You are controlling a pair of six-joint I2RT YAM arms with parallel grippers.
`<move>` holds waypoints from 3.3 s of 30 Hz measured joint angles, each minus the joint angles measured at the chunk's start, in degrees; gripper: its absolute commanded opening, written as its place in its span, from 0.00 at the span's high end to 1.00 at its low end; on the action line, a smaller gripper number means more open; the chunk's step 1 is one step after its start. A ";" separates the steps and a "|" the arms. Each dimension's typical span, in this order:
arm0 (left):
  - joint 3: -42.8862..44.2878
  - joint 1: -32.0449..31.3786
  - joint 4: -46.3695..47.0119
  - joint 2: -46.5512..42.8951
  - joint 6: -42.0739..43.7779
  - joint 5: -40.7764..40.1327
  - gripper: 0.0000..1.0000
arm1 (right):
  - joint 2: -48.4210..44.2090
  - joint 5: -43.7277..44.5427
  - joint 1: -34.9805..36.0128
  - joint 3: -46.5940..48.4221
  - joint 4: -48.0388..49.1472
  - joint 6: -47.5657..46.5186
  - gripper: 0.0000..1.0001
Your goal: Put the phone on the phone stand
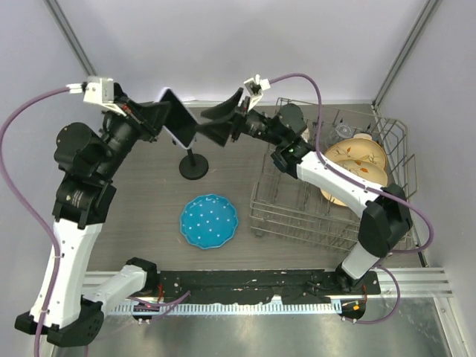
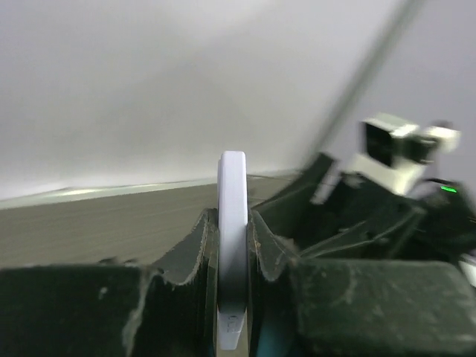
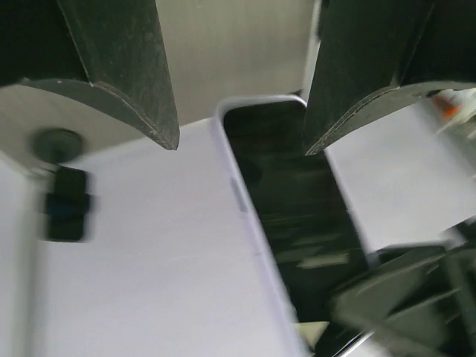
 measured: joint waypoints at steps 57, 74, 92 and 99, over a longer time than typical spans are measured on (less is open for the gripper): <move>-21.09 2.60 1.01 -5.99 13.20 -24.74 1.00 | 24.50 61.13 12.20 27.47 -48.13 -26.14 0.59; -21.09 5.60 2.08 -5.07 11.61 -20.15 1.00 | 25.77 58.99 12.20 27.52 -50.18 -25.79 0.64; -20.37 15.56 10.10 5.88 13.79 17.11 1.00 | 28.28 50.23 8.81 30.32 -49.77 -29.49 0.99; -23.91 21.73 37.79 16.98 8.37 42.36 1.00 | 27.89 35.47 4.00 29.07 -48.48 -32.76 0.99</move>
